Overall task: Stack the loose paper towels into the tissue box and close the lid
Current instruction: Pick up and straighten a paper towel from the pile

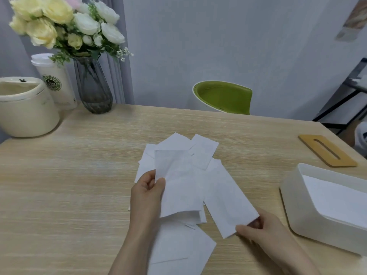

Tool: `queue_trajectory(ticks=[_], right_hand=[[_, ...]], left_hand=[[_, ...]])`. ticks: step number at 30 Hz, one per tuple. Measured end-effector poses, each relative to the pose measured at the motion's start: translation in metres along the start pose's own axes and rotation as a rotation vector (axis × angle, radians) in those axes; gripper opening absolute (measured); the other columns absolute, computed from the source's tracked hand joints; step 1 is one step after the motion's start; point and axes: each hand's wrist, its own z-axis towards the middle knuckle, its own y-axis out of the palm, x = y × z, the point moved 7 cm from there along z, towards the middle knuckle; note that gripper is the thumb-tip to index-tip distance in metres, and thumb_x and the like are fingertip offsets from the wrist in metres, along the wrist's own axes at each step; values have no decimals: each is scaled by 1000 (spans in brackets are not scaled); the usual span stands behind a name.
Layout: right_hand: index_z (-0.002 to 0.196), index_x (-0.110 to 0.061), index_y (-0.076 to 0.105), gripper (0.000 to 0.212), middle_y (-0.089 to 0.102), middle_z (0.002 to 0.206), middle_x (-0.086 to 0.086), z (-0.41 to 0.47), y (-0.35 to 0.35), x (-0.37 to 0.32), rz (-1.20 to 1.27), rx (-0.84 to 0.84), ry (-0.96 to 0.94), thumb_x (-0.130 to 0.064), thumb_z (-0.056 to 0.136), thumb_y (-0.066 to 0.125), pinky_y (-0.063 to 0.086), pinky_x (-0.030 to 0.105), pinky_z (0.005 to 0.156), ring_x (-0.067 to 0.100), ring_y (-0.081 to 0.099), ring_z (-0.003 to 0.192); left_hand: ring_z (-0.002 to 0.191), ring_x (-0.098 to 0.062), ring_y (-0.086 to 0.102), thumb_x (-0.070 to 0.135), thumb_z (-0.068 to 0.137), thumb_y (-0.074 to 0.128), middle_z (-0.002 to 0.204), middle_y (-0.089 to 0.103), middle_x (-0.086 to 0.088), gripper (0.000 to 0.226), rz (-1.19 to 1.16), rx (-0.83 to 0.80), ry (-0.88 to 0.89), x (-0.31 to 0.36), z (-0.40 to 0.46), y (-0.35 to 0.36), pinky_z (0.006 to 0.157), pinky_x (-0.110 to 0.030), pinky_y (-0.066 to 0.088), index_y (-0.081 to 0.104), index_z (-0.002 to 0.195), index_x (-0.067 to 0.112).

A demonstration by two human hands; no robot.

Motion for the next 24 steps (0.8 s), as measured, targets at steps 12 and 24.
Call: queue_trajectory(ticks=[12, 24], right_hand=[[77, -26, 75, 15, 73, 76, -4, 22, -20, -2, -12, 102, 23, -35, 84, 66, 42, 31, 71, 12, 64, 71], [87, -9, 68, 3, 66, 62, 10, 30, -34, 4, 324, 348, -51, -9, 87, 66, 40, 30, 64, 19, 57, 63]], left_hand=[[84, -14, 73, 1, 93, 56, 91, 77, 4, 24, 41, -91, -110, -20, -2, 19, 71, -30, 52, 68, 104, 20], [81, -10, 70, 5, 97, 49, 88, 76, 9, 28, 100, -30, -64, -21, -2, 17, 72, -29, 51, 69, 97, 24]])
